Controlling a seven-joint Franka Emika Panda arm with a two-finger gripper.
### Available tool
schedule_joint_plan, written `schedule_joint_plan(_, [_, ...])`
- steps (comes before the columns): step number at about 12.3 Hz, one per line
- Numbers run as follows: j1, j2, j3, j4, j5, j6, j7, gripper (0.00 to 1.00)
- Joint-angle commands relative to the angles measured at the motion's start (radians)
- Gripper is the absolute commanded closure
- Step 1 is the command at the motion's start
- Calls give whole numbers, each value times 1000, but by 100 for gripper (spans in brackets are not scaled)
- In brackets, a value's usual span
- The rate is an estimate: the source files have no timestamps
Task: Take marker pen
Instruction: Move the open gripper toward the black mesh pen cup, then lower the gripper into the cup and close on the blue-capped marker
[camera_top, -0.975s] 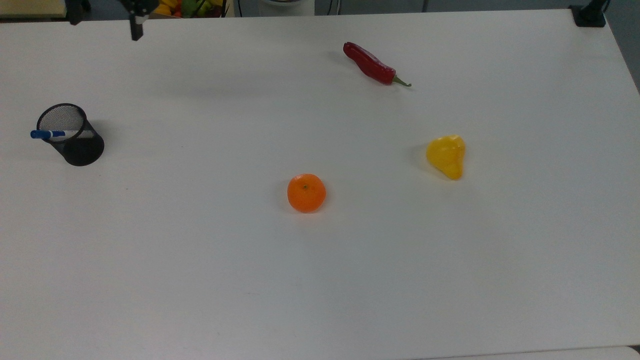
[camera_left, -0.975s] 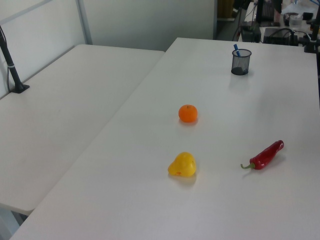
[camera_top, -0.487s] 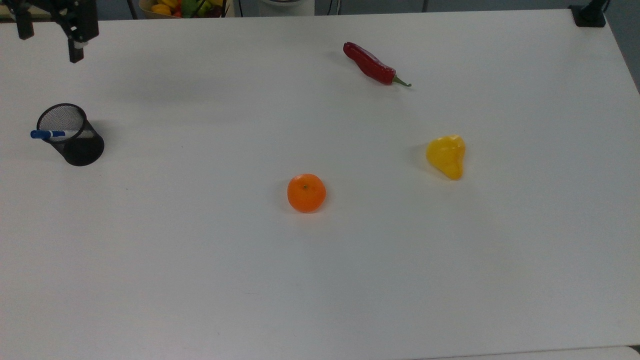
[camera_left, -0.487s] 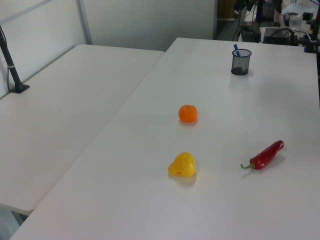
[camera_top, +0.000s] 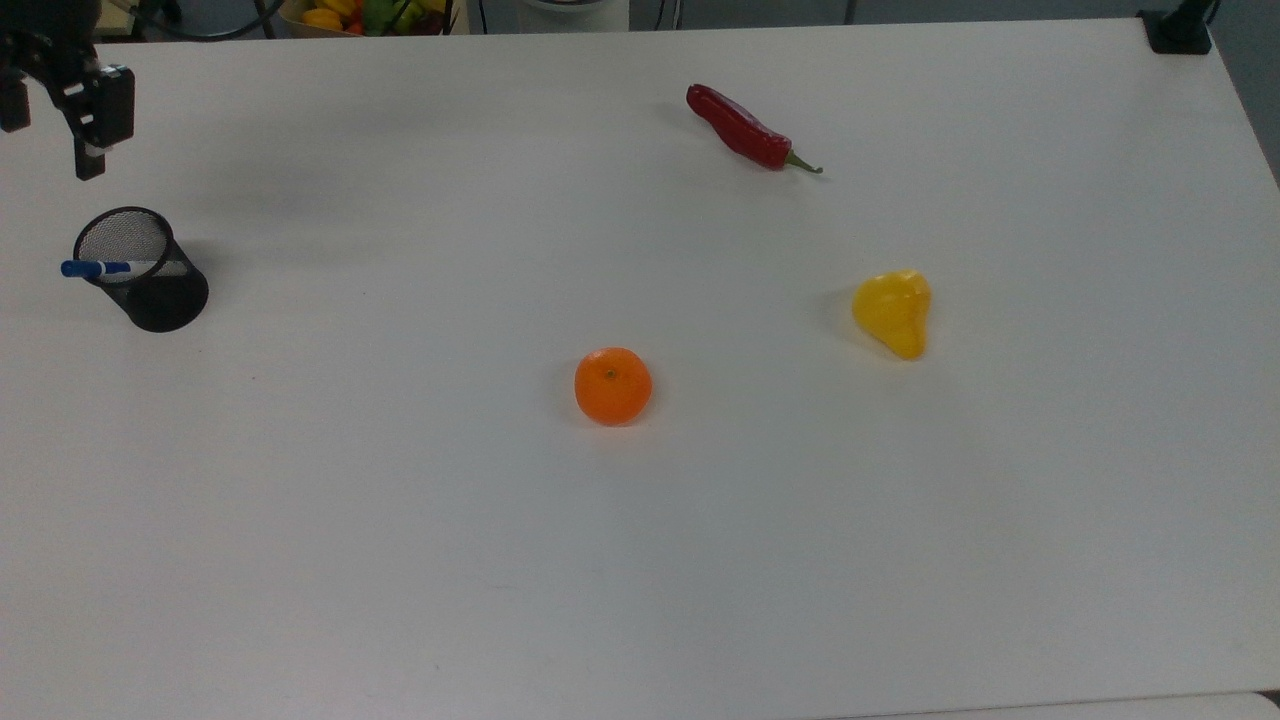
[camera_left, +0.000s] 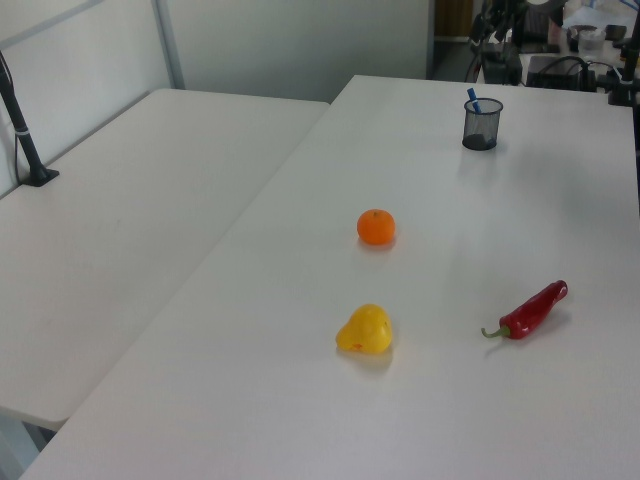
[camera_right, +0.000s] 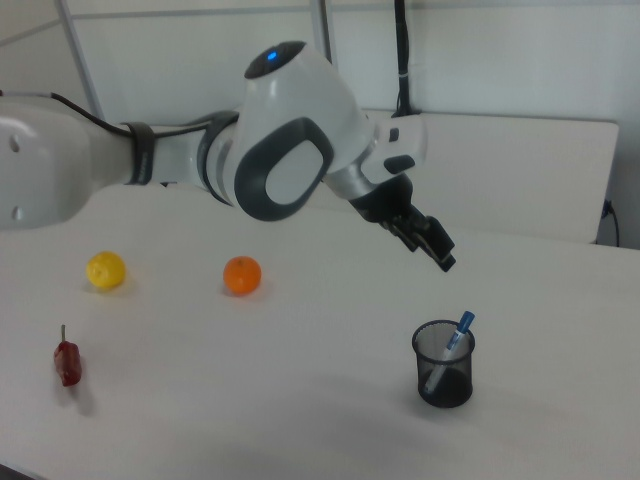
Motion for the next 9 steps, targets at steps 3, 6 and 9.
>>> schedule_joint_plan(3, [-12, 94, -5, -35, -15, 188, 51, 32])
schedule_joint_plan(6, [-15, 143, -5, -49, -9, 288, 57, 32])
schedule_joint_plan(9, [-15, 181, -5, -51, -9, 317, 56, 32])
